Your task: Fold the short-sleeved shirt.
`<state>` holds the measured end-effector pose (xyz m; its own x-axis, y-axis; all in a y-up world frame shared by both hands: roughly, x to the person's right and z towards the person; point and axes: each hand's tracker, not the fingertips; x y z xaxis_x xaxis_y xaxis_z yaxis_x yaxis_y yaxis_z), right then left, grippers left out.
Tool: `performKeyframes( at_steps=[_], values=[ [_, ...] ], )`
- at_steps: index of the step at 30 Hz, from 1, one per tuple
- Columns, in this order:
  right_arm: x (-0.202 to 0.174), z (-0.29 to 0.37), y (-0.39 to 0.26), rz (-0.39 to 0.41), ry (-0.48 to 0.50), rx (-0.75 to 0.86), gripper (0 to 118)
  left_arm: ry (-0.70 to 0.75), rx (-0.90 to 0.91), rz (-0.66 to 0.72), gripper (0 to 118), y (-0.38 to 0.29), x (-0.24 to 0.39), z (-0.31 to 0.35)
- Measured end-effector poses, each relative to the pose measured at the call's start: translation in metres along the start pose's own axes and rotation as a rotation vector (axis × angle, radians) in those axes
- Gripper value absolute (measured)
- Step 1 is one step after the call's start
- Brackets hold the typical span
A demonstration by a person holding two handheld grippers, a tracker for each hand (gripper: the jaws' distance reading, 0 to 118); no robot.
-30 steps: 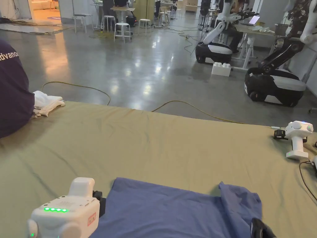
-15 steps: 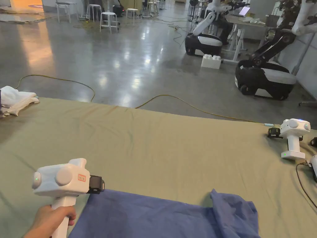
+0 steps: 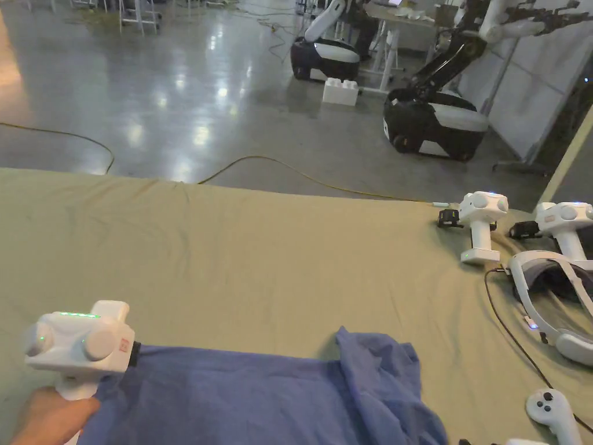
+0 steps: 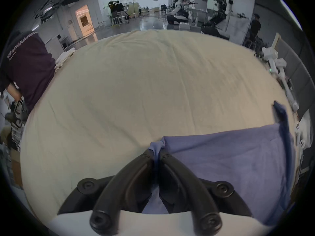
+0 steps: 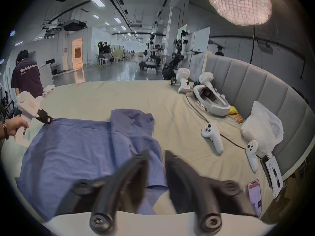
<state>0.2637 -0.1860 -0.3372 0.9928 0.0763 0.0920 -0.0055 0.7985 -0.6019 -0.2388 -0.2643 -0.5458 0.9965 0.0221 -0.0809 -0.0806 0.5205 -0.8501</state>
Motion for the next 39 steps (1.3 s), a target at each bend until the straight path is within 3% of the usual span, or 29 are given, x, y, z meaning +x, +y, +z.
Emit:
performKeyframes(
  at_steps=[2,14,19,22,23,28,39],
  values=[
    [0.011,-0.028,0.016,-0.030,0.052,-0.060,64,0.006,0.017,0.013,7,-0.002,-0.003,0.014],
    [0.001,-0.186,0.056,-0.014,0.163,-0.388,65,-0.051,0.132,-0.034,7,-0.038,0.000,0.087],
    [-0.002,-0.207,0.050,-0.017,0.112,-0.474,56,-0.052,0.122,-0.035,7,-0.051,-0.005,0.093],
    [-0.003,-0.203,0.048,-0.030,0.116,-0.444,26,-0.053,0.115,-0.028,7,-0.054,-0.010,0.095],
    [-0.004,-0.203,0.047,-0.029,0.123,-0.447,11,-0.051,0.114,-0.030,7,-0.056,-0.011,0.095],
    [-0.004,-0.181,0.044,-0.015,0.133,-0.402,6,-0.053,0.120,-0.021,7,-0.060,-0.018,0.106],
    [0.025,-0.039,0.098,0.029,0.121,-0.051,6,-0.068,0.259,0.044,7,-0.053,-0.051,0.187]
  ],
)
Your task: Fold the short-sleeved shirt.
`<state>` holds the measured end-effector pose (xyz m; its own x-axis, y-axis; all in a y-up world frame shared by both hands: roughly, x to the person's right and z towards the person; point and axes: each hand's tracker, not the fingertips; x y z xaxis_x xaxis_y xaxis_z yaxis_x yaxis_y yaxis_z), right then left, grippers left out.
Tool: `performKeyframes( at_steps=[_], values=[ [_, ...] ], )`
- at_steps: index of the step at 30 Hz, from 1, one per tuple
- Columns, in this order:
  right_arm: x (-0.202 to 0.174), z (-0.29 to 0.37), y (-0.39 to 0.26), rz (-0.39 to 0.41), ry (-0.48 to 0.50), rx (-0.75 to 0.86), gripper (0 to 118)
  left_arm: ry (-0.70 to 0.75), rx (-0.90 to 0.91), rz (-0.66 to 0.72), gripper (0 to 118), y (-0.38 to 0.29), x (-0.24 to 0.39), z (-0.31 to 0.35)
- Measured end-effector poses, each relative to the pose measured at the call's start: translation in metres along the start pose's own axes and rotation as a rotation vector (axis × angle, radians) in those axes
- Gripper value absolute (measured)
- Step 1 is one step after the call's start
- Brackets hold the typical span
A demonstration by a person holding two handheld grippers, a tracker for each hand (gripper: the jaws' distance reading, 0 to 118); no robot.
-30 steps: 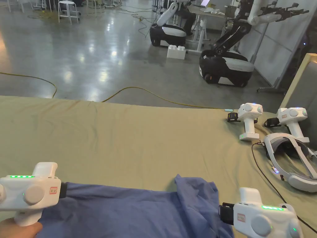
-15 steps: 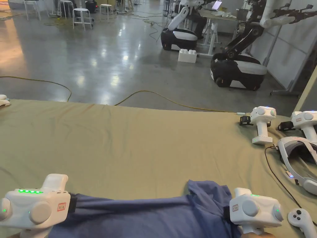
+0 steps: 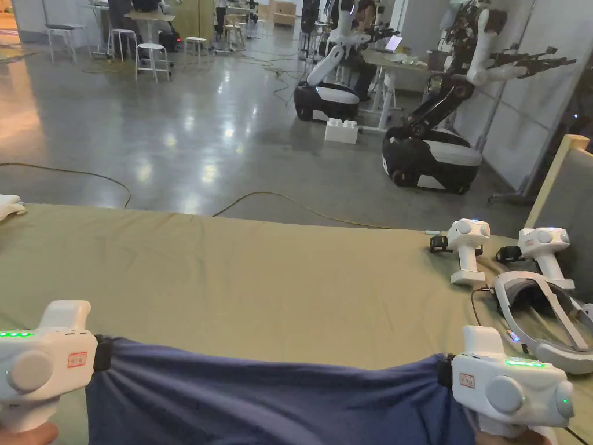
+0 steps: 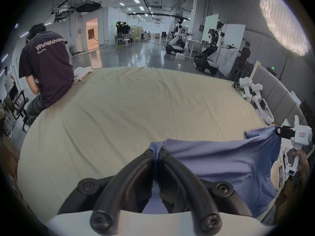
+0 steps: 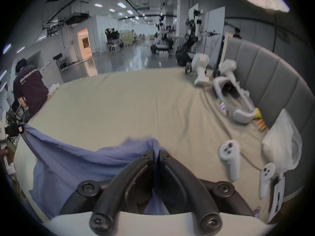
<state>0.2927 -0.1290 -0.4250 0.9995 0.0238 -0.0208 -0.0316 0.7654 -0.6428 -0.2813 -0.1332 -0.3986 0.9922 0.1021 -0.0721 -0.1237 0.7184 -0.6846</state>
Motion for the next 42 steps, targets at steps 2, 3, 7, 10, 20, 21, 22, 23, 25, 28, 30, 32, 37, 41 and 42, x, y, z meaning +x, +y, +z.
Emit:
performKeyframes(
  at_steps=[2,3,7,10,20,21,22,23,25,28,30,32,37,41,42],
  values=[
    [0.005,0.026,0.009,0.003,0.008,0.059,6,-0.019,0.043,0.018,7,0.007,-0.005,0.023],
    [0.006,0.042,0.015,0.003,0.011,0.074,6,-0.024,0.068,0.029,7,0.010,-0.002,0.043],
    [0.005,0.099,0.040,0.022,0.016,0.200,6,-0.042,0.156,0.022,7,0.032,-0.002,0.099],
    [0.001,0.138,0.065,0.043,0.019,0.287,6,-0.047,0.213,0.017,7,0.054,-0.001,0.140],
    [-0.015,0.224,0.150,0.073,0.013,0.474,6,-0.026,0.362,-0.009,7,0.136,-0.006,0.221],
    [-0.018,0.232,0.157,0.071,0.013,0.493,6,-0.022,0.371,-0.016,7,0.146,-0.005,0.227],
    [-0.020,0.239,0.166,0.070,0.011,0.506,6,-0.018,0.386,-0.021,7,0.156,-0.005,0.232],
    [-0.022,0.243,0.175,0.072,0.008,0.522,6,-0.015,0.396,-0.027,7,0.165,-0.004,0.237],
    [-0.026,0.251,0.196,0.076,0.007,0.538,6,-0.003,0.417,-0.035,7,0.186,-0.003,0.246],
    [-0.029,0.259,0.229,0.071,0.009,0.564,6,0.008,0.453,-0.031,7,0.220,-0.003,0.257],
    [-0.031,0.262,0.248,0.075,0.002,0.581,6,0.022,0.474,-0.037,7,0.241,-0.001,0.263],
    [-0.036,0.265,0.265,0.082,-0.010,0.598,6,0.031,0.490,-0.031,7,0.259,0.001,0.268],
    [-0.042,0.264,0.297,0.087,-0.044,0.630,6,0.075,0.519,-0.068,7,0.286,0.007,0.264],
    [-0.045,0.247,0.303,0.095,-0.061,0.632,6,0.097,0.510,-0.070,7,0.290,0.006,0.243],
    [-0.046,0.241,0.300,0.100,-0.060,0.633,6,0.106,0.505,-0.063,7,0.286,0.007,0.237]
  ],
)
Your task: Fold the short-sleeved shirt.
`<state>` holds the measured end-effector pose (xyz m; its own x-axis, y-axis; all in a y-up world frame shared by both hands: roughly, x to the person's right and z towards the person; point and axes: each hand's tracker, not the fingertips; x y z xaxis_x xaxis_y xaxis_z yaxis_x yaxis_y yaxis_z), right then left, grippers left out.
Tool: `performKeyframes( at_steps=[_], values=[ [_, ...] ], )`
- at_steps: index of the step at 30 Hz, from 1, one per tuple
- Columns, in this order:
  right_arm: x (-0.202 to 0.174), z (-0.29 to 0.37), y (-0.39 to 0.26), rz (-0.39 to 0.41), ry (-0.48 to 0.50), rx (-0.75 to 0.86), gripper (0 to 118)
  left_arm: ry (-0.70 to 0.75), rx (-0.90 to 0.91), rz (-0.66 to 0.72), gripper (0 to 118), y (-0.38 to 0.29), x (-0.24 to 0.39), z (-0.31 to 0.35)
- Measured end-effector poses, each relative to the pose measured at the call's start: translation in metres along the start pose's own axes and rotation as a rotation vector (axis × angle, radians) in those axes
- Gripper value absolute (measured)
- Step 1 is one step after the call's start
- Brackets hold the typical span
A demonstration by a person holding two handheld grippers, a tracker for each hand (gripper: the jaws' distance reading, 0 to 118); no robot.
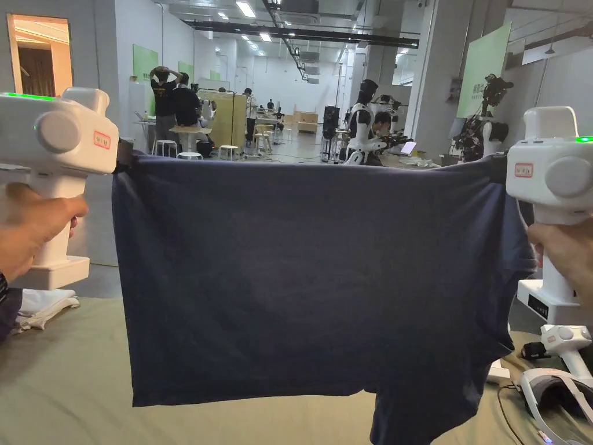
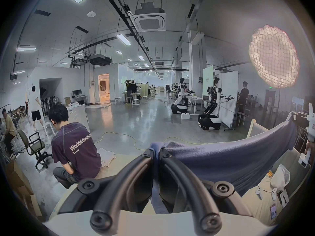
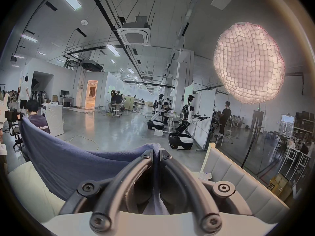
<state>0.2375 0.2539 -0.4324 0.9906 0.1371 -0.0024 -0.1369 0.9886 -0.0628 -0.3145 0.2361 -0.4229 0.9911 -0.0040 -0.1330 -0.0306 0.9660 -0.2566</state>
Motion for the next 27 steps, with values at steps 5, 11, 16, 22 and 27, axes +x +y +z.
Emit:
performKeyframes(
  at_steps=[5,11,16,22,27],
  values=[
    [-0.006,-0.005,-0.049,0.024,0.011,-0.041,6,0.001,-0.048,-0.014,7,-0.047,0.001,-0.019],
    [-0.006,0.005,-0.133,0.009,0.029,-0.153,6,-0.050,-0.168,0.010,7,-0.145,-0.001,-0.025],
    [-0.001,0.023,-0.193,0.022,0.043,-0.226,6,-0.073,-0.241,0.025,7,-0.218,0.001,-0.008],
    [0.014,0.069,-0.225,-0.011,0.043,-0.274,6,-0.118,-0.247,0.073,7,-0.253,-0.001,0.044],
    [0.019,0.128,-0.230,-0.004,0.040,-0.261,6,-0.131,-0.205,0.067,7,-0.260,-0.003,0.095]
  ],
)
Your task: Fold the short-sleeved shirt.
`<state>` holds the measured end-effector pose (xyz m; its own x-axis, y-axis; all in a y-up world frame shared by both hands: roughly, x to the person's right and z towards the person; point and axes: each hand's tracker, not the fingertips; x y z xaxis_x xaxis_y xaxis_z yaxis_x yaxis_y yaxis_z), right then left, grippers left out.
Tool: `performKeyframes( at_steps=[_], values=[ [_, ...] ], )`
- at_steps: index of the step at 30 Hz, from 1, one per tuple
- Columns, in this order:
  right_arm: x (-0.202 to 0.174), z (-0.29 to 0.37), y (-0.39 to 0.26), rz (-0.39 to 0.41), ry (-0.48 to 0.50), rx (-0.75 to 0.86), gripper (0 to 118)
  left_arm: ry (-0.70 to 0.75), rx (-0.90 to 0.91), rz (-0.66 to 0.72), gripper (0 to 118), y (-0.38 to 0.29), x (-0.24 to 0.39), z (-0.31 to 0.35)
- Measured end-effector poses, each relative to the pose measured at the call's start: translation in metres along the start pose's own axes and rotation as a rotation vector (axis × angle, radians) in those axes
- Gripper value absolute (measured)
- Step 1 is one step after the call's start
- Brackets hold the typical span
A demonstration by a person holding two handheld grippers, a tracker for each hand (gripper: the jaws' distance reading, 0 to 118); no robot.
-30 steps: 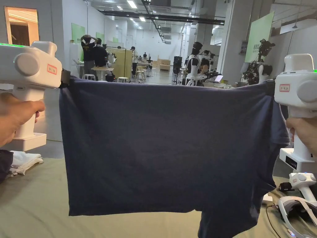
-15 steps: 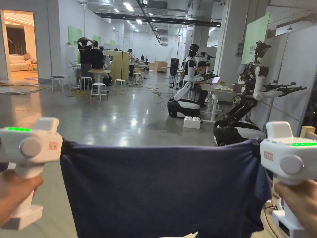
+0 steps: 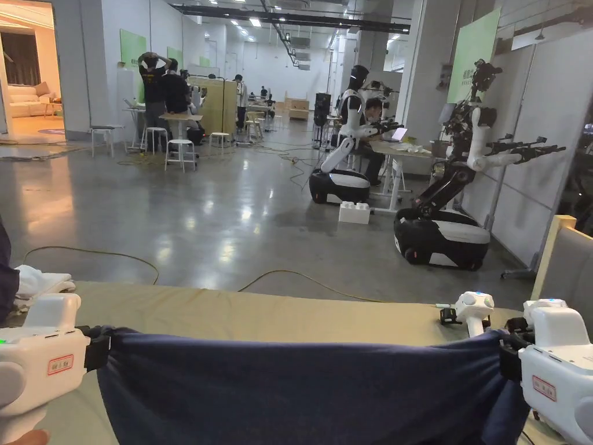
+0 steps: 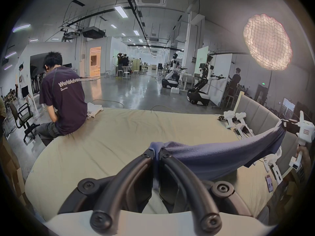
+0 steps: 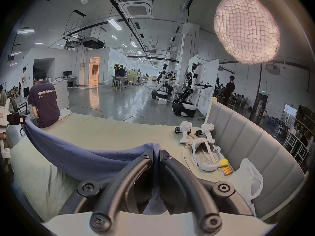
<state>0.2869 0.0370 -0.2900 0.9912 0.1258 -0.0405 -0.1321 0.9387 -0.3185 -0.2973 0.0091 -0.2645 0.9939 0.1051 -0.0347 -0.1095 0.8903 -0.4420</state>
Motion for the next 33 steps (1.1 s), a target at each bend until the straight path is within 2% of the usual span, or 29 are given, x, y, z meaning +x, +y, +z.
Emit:
performKeyframes(
  at_steps=[5,13,16,19,26,33],
  values=[
    [-0.007,0.049,-0.036,0.007,0.019,-0.049,6,0.003,-0.008,0.032,7,-0.036,-0.005,0.039],
    [-0.025,0.095,-0.139,0.038,0.039,-0.292,6,0.000,-0.168,0.077,7,-0.137,-0.021,0.069],
    [-0.030,0.099,-0.180,0.047,0.060,-0.395,6,0.002,-0.254,0.102,7,-0.176,-0.026,0.070],
    [-0.031,0.099,-0.216,-0.007,0.084,-0.493,6,0.015,-0.349,0.099,7,-0.215,-0.030,0.066],
    [-0.042,0.091,-0.276,0.048,0.088,-0.693,6,0.030,-0.531,0.100,7,-0.280,-0.038,0.043],
    [-0.050,0.085,-0.300,0.084,0.070,-0.785,7,0.041,-0.611,0.035,7,-0.288,-0.038,0.037]
  ],
)
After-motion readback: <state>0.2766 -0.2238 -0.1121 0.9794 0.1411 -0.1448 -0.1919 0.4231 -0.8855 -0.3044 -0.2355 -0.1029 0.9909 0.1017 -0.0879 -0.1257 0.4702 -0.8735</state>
